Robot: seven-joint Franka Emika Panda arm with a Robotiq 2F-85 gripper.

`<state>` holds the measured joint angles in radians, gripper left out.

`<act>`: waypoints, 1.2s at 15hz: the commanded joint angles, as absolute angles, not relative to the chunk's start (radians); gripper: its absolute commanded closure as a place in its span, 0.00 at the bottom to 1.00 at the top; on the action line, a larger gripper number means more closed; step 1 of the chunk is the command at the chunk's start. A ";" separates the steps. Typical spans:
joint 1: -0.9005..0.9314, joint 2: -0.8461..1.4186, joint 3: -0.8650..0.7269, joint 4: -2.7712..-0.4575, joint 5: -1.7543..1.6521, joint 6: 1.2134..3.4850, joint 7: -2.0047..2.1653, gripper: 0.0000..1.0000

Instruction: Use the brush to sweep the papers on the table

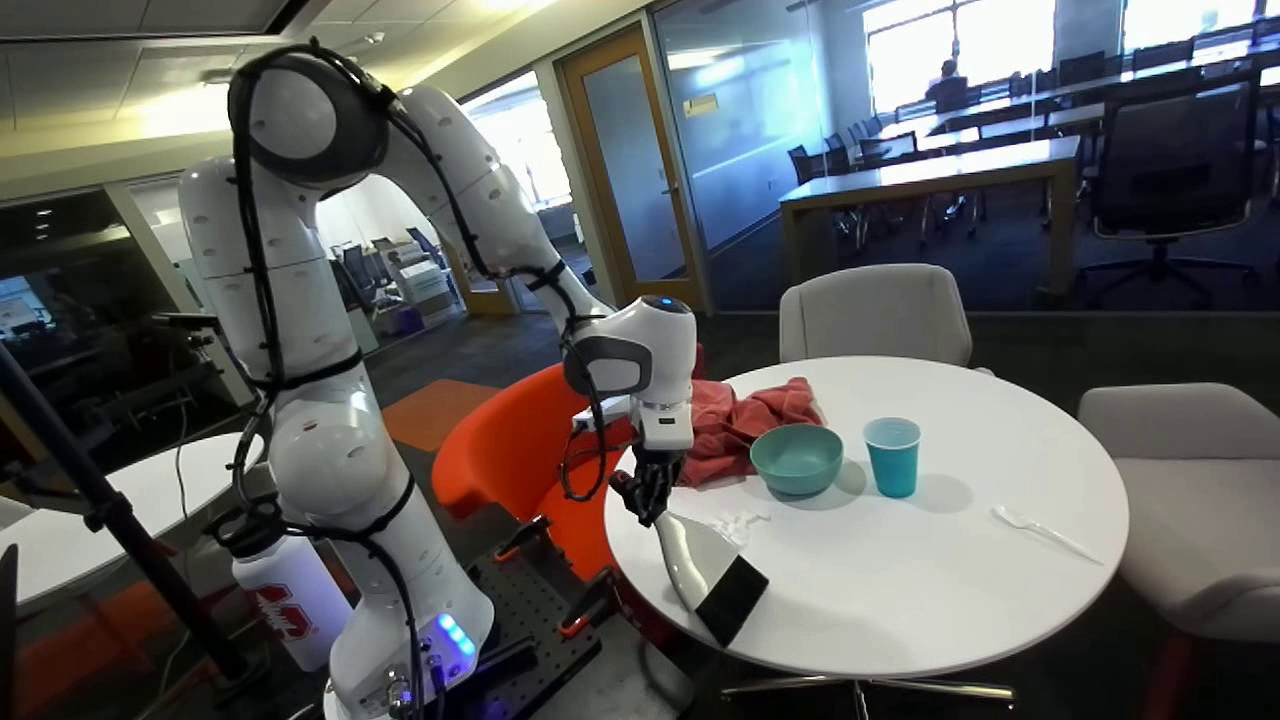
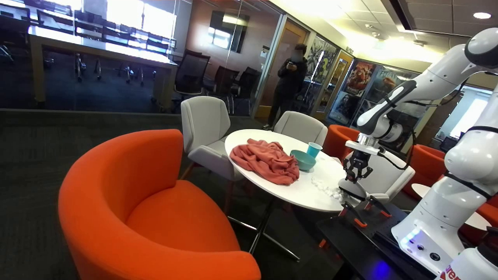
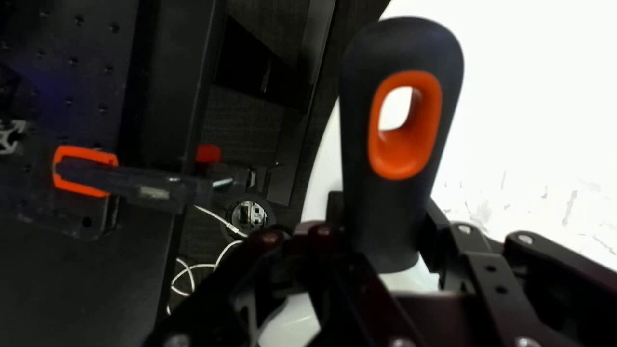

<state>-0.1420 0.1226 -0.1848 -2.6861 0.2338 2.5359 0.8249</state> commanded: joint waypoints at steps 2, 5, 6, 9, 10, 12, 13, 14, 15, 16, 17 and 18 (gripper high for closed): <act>-0.094 0.113 -0.112 -2.683 0.369 2.540 0.833 0.87; -0.056 0.121 -0.055 -2.674 0.444 2.542 0.837 0.87; -0.040 0.124 -0.036 -2.669 0.461 2.543 0.836 0.87; 0.002 0.133 0.011 -2.653 0.488 2.540 0.834 0.87; 0.012 0.137 0.020 -2.647 0.487 2.540 0.828 0.87; 0.035 0.104 0.010 -2.659 0.398 2.558 0.899 0.87; 0.041 0.086 0.000 -2.666 0.357 2.561 0.923 0.87; 0.046 0.067 -0.013 -2.674 0.297 2.572 0.969 0.87; 0.039 0.043 -0.027 -2.681 0.247 2.567 0.996 0.87; 0.027 0.026 -0.038 -2.677 0.211 2.545 0.999 0.87; 0.019 0.019 -0.054 -2.669 0.163 2.539 1.027 0.87; 0.007 0.019 -0.066 -2.653 0.130 2.528 1.027 0.87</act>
<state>0.0305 0.0827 -0.0327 -2.6557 0.2245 2.5596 0.9821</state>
